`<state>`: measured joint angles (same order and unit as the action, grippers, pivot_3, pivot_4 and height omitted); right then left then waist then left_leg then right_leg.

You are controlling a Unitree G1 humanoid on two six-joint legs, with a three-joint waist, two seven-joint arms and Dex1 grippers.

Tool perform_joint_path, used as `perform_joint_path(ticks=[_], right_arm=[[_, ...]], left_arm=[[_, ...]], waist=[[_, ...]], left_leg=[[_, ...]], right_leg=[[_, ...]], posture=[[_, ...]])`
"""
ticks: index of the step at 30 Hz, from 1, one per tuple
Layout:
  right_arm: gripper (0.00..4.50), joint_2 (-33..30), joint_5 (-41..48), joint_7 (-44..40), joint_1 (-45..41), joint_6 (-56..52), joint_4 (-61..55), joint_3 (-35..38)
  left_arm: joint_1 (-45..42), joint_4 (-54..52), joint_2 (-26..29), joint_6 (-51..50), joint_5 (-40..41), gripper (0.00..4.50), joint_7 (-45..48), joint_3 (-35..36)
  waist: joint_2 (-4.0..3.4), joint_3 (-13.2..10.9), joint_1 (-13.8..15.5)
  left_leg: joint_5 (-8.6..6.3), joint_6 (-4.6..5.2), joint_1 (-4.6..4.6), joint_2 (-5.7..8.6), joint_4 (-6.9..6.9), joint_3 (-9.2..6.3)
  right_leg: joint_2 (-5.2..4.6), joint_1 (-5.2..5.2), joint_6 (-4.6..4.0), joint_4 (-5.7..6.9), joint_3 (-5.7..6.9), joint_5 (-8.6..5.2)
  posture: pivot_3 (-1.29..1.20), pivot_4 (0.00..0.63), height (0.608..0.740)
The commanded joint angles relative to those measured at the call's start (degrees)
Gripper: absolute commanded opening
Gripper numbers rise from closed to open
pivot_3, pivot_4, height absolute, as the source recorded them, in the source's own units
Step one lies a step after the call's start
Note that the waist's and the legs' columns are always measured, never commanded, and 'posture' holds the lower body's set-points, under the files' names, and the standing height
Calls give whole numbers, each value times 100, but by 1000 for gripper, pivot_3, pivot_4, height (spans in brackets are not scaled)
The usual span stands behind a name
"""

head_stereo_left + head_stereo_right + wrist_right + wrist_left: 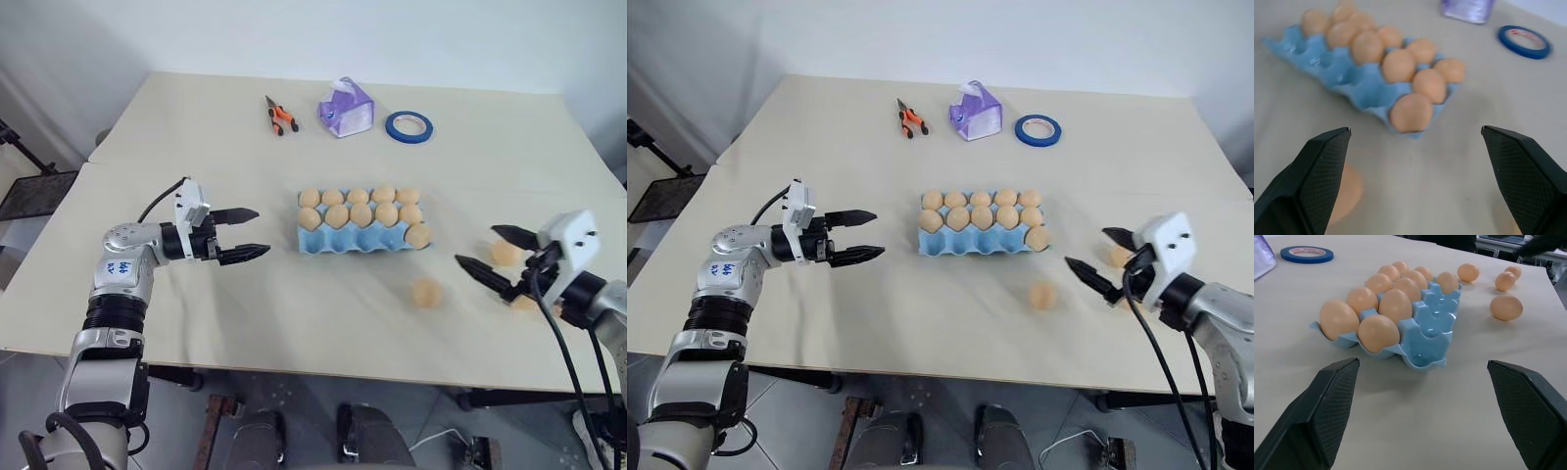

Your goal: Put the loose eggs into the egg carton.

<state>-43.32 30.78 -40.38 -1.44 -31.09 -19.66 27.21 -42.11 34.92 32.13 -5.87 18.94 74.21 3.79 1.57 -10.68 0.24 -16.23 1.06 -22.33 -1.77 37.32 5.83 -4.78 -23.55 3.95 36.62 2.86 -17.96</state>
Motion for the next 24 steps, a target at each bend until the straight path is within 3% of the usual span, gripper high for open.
perform_joint_path(ticks=[1, 6, 13, 16, 24], right_arm=[[4500, 201, 360, 405, 390, -213, -546, 931], [4500, 1165, 854, 968, 1682, -246, -1229, 2369], [4500, 1732, 1021, 1080, 2847, -92, -1681, 2687], [4500, 1780, 866, 1311, 2848, -9, -1500, 2581], [4500, 1599, 141, 2191, 1771, 67, -248, 2028]], left_arm=[[58, -326, -22, 13, 189, 4465, 189, 63], [239, -679, -67, -288, 451, 4465, 602, 24], [200, -701, -108, -349, 531, 4465, 784, 30], [209, -735, -92, -406, 558, 4465, 915, -11], [324, -914, -111, -442, 545, 4465, 727, 55]], waist=[[0, 0, 20], [0, 0, 76], [-3, 2, -41], [-3, 2, -79], [-5, 2, -58]], left_leg=[[0, 0, -3, 0, -1, -2], [-3, -2, -2, -1, -10, -4], [7, 11, 18, -2, -5, 7], [18, 14, 22, -3, -6, 11], [31, 8, 16, -4, -15, 7]], right_leg=[[0, 0, 0, -4, 1, 0], [3, 2, 0, -12, 3, 0], [5, 18, -6, -10, -17, 10], [4, 18, -14, -12, -24, 24], [1, 6, -25, -13, -22, 30]], posture=[[0, 150, 740], [0, 150, 740], [0, 150, 740], [0, 150, 740], [0, 150, 740]])
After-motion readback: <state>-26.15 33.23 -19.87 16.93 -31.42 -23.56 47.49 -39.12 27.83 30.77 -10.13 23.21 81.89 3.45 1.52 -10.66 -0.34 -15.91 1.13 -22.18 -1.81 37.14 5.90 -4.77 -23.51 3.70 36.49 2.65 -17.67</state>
